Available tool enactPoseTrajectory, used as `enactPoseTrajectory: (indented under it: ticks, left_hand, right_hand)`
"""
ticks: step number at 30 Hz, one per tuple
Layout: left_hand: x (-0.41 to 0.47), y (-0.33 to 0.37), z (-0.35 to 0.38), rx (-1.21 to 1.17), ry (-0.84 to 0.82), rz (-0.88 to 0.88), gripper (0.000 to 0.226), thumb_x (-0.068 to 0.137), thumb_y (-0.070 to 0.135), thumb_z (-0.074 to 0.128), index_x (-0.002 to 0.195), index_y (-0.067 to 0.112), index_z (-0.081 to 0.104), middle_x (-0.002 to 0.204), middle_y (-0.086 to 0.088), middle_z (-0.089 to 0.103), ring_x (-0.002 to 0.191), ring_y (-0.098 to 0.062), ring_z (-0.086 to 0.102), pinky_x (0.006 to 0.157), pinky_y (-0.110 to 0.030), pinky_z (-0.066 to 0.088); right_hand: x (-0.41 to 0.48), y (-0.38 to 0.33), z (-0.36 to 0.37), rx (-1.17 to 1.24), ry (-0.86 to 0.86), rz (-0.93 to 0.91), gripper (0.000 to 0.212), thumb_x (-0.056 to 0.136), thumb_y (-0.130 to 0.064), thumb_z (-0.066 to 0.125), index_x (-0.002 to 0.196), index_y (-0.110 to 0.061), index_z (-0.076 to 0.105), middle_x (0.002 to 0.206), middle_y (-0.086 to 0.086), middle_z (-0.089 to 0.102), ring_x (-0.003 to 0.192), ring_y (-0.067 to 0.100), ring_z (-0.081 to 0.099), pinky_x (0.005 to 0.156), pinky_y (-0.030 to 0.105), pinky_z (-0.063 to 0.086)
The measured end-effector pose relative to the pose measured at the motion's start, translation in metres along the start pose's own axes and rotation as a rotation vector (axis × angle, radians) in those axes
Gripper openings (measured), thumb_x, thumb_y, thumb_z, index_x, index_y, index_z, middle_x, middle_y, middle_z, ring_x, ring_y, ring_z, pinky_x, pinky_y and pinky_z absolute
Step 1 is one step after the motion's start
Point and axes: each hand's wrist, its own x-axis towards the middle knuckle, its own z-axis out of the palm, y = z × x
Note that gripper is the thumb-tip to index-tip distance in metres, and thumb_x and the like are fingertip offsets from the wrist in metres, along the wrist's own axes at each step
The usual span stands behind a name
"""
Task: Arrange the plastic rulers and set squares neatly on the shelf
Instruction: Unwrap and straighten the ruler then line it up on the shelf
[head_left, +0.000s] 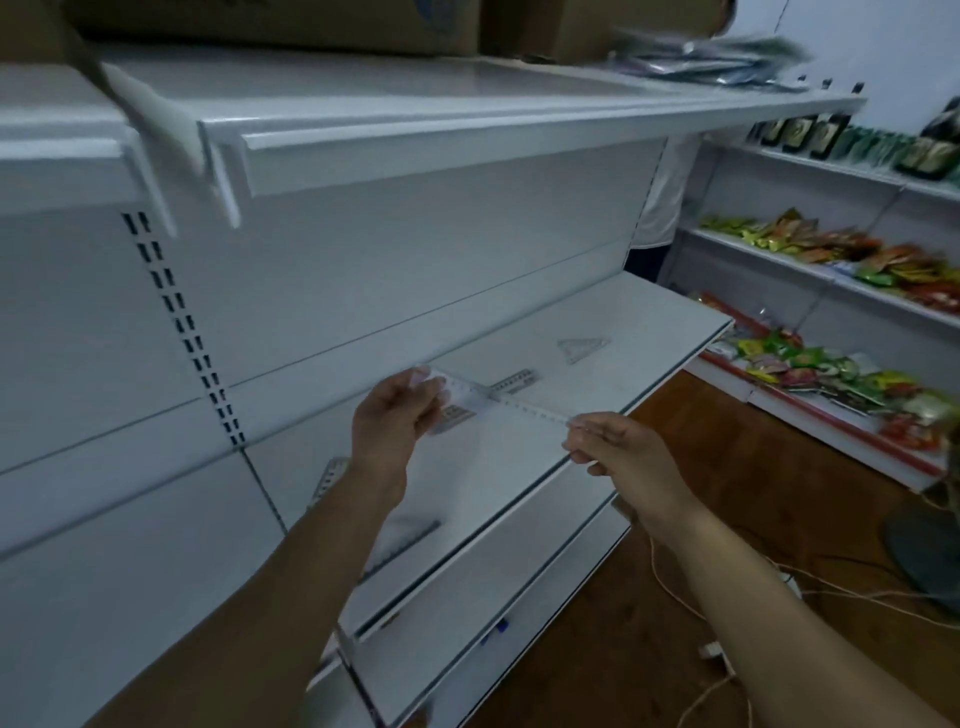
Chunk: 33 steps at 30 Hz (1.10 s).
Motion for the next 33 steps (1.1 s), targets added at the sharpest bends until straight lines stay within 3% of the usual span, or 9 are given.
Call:
enactPoseTrajectory:
  ticks: [4,7,10,15,17,19,23,29,33]
  left_hand:
    - [0.025,-0.008,0.011,0.093,0.034,0.023,0.01,0.085,0.004,0.067,0.094,0.007,0.065,0.085,-0.011,0.069,0.074,-0.011,0.067,0.067,-0.018,0.055]
    - [0.039,-0.012,0.013,0.093,0.097,0.027,0.007,0.086,0.001,0.065,0.089,0.007,0.062,0.078,-0.008,0.069,0.068,-0.009,0.068,0.065,-0.018,0.055]
    - [0.051,-0.018,0.012,0.08,0.18,0.025,0.008,0.087,0.0,0.063,0.088,0.007,0.059,0.081,-0.01,0.069,0.068,-0.01,0.069,0.065,-0.019,0.056]
    - [0.06,-0.026,0.012,0.072,0.342,0.034,0.011,0.088,0.001,0.064,0.098,0.002,0.059,0.087,-0.014,0.07,0.073,-0.013,0.071,0.065,-0.02,0.056]
    - [0.062,-0.028,0.016,0.068,0.419,0.054,0.01,0.088,0.0,0.063,0.094,0.006,0.058,0.085,-0.014,0.07,0.072,-0.015,0.07,0.065,-0.021,0.057]
    - [0.062,-0.031,0.021,0.099,0.463,0.072,0.017,0.087,-0.002,0.063,0.097,0.009,0.056,0.083,-0.014,0.069,0.072,-0.018,0.07,0.068,-0.023,0.058]
    - [0.064,-0.039,0.026,0.428,0.443,0.115,0.027,0.087,0.002,0.065,0.111,0.012,0.061,0.078,-0.007,0.071,0.075,-0.017,0.071,0.071,-0.024,0.057]
    - [0.062,-0.041,0.034,0.697,0.486,0.079,0.017,0.082,0.004,0.071,0.083,0.022,0.07,0.064,0.001,0.069,0.068,-0.017,0.068,0.071,-0.032,0.052]
    - [0.063,-0.051,0.036,0.819,0.532,0.075,0.017,0.082,0.017,0.073,0.082,0.034,0.071,0.068,0.003,0.071,0.069,-0.012,0.07,0.076,-0.031,0.054]
  right_hand:
    - [0.042,0.009,-0.008,0.01,0.003,-0.011,0.017,0.087,-0.014,0.067,0.1,-0.025,0.067,0.09,0.002,0.071,0.076,0.008,0.066,0.063,0.016,0.05]
    - [0.077,0.016,-0.009,-0.03,-0.049,-0.075,0.027,0.087,-0.01,0.067,0.104,-0.031,0.065,0.099,-0.005,0.066,0.082,0.01,0.064,0.068,0.02,0.05]
    - [0.115,0.023,-0.008,-0.285,-0.132,-0.248,0.038,0.085,-0.013,0.07,0.116,-0.032,0.06,0.11,-0.015,0.059,0.08,-0.001,0.058,0.074,0.01,0.046]
    - [0.18,0.025,-0.003,-0.512,-0.306,-0.562,0.04,0.081,-0.017,0.074,0.118,-0.026,0.061,0.106,-0.009,0.055,0.077,0.003,0.057,0.071,0.004,0.042]
    - [0.205,0.023,-0.004,-0.59,-0.385,-0.648,0.036,0.082,-0.022,0.074,0.116,-0.026,0.064,0.101,-0.01,0.058,0.077,0.004,0.056,0.072,0.007,0.042]
    - [0.228,0.021,-0.007,-0.655,-0.47,-0.725,0.034,0.082,-0.029,0.073,0.115,-0.027,0.065,0.099,-0.012,0.061,0.081,0.005,0.055,0.075,0.019,0.045]
    - [0.265,0.021,-0.013,-0.663,-0.582,-0.841,0.036,0.08,-0.034,0.071,0.115,-0.025,0.067,0.099,-0.013,0.064,0.088,0.008,0.053,0.075,0.027,0.044]
    - [0.294,0.032,-0.018,-0.682,-0.591,-0.986,0.035,0.078,-0.032,0.075,0.112,-0.021,0.07,0.095,-0.009,0.067,0.084,0.013,0.056,0.072,0.029,0.049]
    - [0.303,0.037,-0.021,-0.747,-0.606,-1.073,0.037,0.079,-0.04,0.071,0.108,-0.018,0.072,0.092,-0.003,0.071,0.08,0.021,0.063,0.07,0.031,0.052]
